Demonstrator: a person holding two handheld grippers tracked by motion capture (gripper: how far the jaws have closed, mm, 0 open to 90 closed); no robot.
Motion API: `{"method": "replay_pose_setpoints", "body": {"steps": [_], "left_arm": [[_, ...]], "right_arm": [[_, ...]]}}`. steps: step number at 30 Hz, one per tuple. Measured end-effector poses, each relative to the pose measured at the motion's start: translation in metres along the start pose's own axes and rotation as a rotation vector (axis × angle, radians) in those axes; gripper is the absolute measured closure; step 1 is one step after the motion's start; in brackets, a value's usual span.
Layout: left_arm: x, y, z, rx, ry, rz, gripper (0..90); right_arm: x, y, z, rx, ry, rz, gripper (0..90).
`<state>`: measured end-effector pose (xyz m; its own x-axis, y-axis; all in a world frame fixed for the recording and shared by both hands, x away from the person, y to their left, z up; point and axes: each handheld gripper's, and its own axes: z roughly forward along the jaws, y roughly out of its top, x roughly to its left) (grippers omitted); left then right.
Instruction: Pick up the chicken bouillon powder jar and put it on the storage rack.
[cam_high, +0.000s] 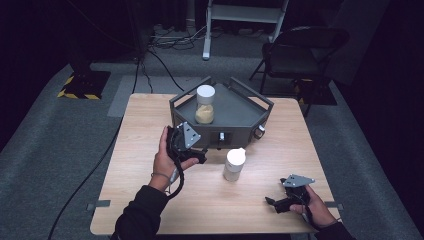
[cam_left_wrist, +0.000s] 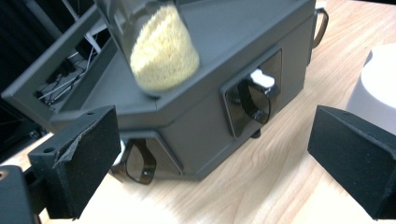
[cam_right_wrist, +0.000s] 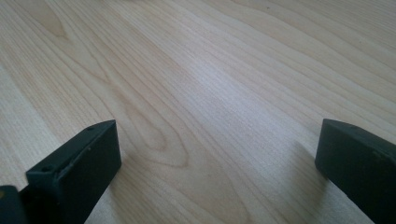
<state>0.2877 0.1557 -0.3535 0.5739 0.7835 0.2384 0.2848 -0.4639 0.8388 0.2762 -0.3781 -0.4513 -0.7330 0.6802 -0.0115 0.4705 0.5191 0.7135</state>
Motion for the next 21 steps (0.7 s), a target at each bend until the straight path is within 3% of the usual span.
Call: {"method": "replay_pose_setpoints", "body": {"steps": [11, 21], "left_arm": [[-0.011, -0.022, 0.004, 0.065, -0.004, 0.031, 2.0], [-0.017, -0.04, 0.006, 0.118, -0.013, 0.023, 2.0]], "right_arm": [[0.0, 0.0, 0.0, 0.0, -0.001, 0.001, 0.0], [0.001, 0.0, 0.0, 0.0, -0.002, 0.003, 0.0]]}}
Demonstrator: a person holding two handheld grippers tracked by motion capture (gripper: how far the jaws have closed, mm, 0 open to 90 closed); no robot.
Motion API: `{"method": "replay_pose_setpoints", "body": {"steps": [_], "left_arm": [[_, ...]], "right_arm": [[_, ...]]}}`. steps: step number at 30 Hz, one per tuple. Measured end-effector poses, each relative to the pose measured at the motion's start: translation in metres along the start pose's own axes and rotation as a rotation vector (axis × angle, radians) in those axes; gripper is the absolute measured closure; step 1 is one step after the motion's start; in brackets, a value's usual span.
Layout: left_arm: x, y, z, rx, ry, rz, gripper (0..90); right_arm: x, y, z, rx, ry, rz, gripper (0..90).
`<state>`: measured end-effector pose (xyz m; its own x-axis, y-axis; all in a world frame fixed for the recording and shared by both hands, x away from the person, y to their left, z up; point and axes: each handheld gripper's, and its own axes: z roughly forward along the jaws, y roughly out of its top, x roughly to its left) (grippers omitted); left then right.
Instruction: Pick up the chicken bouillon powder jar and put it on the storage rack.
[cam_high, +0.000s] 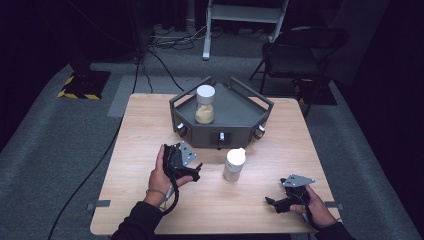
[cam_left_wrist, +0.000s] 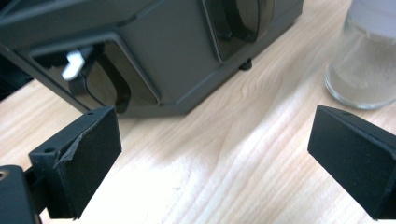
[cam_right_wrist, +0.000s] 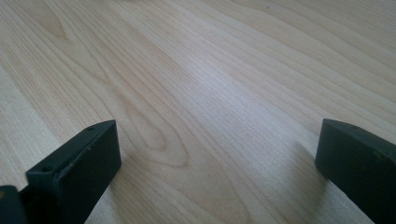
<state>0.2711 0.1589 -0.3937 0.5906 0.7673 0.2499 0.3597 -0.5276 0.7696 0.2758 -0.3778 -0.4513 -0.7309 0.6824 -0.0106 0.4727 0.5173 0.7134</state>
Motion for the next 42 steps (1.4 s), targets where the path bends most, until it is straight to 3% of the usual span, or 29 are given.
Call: {"method": "replay_pose_setpoints", "body": {"steps": [7, 9, 16, 37, 42], "left_arm": [[-0.004, -0.015, 0.0, 0.033, -0.002, -0.006, 2.0], [-0.008, -0.018, 0.0, 0.05, 0.011, 0.016, 2.0], [-0.011, -0.032, 0.002, 0.092, -0.005, 0.012, 2.1], [0.003, -0.053, 0.006, 0.197, -0.041, -0.052, 2.1], [0.007, -0.057, 0.006, 0.197, -0.052, -0.089, 2.0]], "right_arm": [[0.0, 0.0, 0.0, 0.0, -0.001, 0.002, 0.0], [0.0, 0.0, 0.0, 0.0, -0.001, 0.001, 0.0], [0.0, 0.0, 0.0, 0.0, -0.001, 0.001, 0.0], [0.0, 0.0, 0.0, 0.001, 0.0, 0.0, 0.0], [0.0, 0.0, 0.0, 0.0, 0.001, -0.001, 0.0]]}}
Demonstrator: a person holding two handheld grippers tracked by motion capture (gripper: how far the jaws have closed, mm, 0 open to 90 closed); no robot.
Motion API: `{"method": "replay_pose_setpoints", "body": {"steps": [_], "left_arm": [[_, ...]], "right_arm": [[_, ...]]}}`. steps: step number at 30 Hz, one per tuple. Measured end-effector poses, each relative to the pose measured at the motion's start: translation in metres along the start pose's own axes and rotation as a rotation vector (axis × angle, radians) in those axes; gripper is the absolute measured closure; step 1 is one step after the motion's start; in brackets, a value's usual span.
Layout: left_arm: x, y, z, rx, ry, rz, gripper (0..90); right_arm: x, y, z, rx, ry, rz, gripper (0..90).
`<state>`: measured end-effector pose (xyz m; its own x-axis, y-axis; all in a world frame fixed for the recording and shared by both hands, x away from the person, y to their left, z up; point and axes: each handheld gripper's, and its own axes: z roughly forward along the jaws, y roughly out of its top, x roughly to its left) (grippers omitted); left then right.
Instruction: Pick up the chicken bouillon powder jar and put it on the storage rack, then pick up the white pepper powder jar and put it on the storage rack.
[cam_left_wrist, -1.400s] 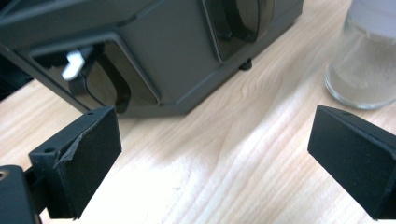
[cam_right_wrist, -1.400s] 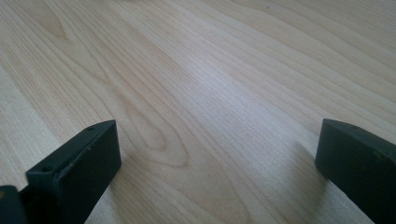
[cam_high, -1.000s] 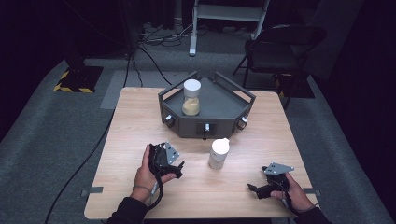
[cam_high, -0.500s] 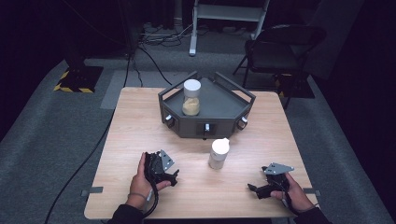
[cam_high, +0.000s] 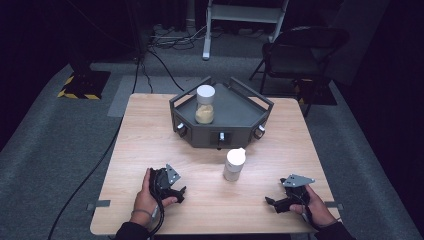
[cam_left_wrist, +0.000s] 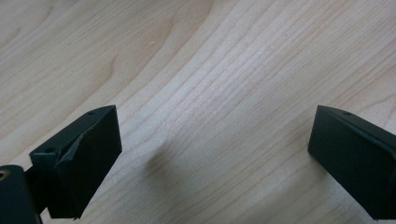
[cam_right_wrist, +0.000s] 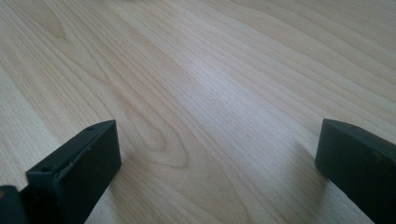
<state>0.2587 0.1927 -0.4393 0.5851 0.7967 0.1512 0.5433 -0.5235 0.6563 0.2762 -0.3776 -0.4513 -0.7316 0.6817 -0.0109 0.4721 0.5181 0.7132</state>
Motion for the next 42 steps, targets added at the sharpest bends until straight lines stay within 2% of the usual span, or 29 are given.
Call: {"method": "replay_pose_setpoints", "body": {"steps": [3, 9, 42], "left_arm": [[0.004, -0.004, 0.0, -0.008, -0.014, -0.024, 1.9], [0.023, -0.019, 0.004, -0.032, -0.096, -0.145, 1.6], [0.025, -0.02, 0.004, -0.033, -0.094, -0.144, 0.0]], "right_arm": [[0.0, 0.0, 0.0, 0.0, 0.001, -0.001, 0.0], [-0.001, 0.001, 0.001, 0.0, 0.004, -0.002, 0.0], [-0.001, 0.003, 0.003, 0.0, 0.007, -0.004, 0.0]]}}
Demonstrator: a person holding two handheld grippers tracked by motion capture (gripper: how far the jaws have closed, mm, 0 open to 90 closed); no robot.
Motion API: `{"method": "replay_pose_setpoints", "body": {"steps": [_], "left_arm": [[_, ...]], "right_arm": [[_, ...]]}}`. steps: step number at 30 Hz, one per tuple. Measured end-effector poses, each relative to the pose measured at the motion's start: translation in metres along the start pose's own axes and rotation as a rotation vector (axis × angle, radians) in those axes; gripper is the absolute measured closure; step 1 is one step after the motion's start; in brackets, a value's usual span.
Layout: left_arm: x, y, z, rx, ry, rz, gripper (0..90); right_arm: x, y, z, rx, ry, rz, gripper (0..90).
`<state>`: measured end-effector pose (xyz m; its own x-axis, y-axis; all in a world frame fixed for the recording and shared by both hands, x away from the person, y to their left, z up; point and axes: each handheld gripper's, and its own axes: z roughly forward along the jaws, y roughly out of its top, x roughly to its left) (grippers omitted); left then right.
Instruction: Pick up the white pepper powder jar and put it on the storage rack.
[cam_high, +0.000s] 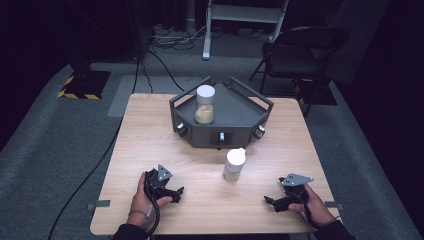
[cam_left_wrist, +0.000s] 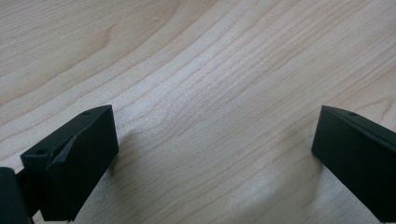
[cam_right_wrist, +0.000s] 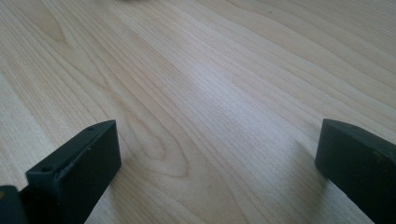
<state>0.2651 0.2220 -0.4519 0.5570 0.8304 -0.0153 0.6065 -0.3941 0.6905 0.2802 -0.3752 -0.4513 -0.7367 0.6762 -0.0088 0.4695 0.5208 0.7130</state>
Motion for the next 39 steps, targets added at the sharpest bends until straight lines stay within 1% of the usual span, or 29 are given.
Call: {"method": "replay_pose_setpoints", "body": {"steps": [10, 14, 16, 18, 24, 26, 29, 34, 35, 39], "left_arm": [[0.0, 0.0, 0.0, -0.001, 0.0, 0.001, 0.0], [0.0, 0.0, 0.0, -0.001, 0.0, 0.001, 0.0], [0.0, 0.0, 0.0, -0.001, -0.001, 0.0, 0.0], [0.0, 0.0, 0.0, -0.001, 0.0, 0.001, 0.0], [0.0, 0.0, 0.0, -0.001, -0.001, 0.0, 0.0], [0.0, 0.0, 0.0, -0.001, -0.001, 0.001, 0.0], [0.0, 0.0, 0.0, -0.001, 0.0, 0.001, 0.0], [0.0, 0.0, 0.0, -0.001, 0.0, 0.001, 0.0], [0.0, 0.0, 0.0, -0.001, 0.0, 0.001, 0.0], [0.0, 0.0, 0.0, -0.001, -0.001, 0.001, 0.0]], "right_arm": [[0.001, 0.001, 0.001, 0.0, -0.002, -0.002, 0.0], [0.006, 0.005, 0.0, 0.008, -0.02, -0.028, 1.0], [0.006, 0.005, -0.001, -0.002, -0.011, -0.033, 1.4], [0.009, 0.006, -0.002, -0.014, -0.018, -0.038, 1.4], [0.013, 0.008, -0.009, -0.069, -0.02, -0.015, 1.3], [0.017, 0.01, -0.011, -0.085, -0.027, -0.02, 1.3], [0.02, 0.013, -0.012, -0.113, -0.017, -0.018, 1.3], [0.026, 0.017, -0.011, -0.138, -0.028, -0.033, 1.3], [0.026, 0.018, -0.011, -0.144, -0.025, -0.027, 1.3], [0.027, 0.02, -0.008, -0.153, -0.018, -0.031, 1.3]]}}
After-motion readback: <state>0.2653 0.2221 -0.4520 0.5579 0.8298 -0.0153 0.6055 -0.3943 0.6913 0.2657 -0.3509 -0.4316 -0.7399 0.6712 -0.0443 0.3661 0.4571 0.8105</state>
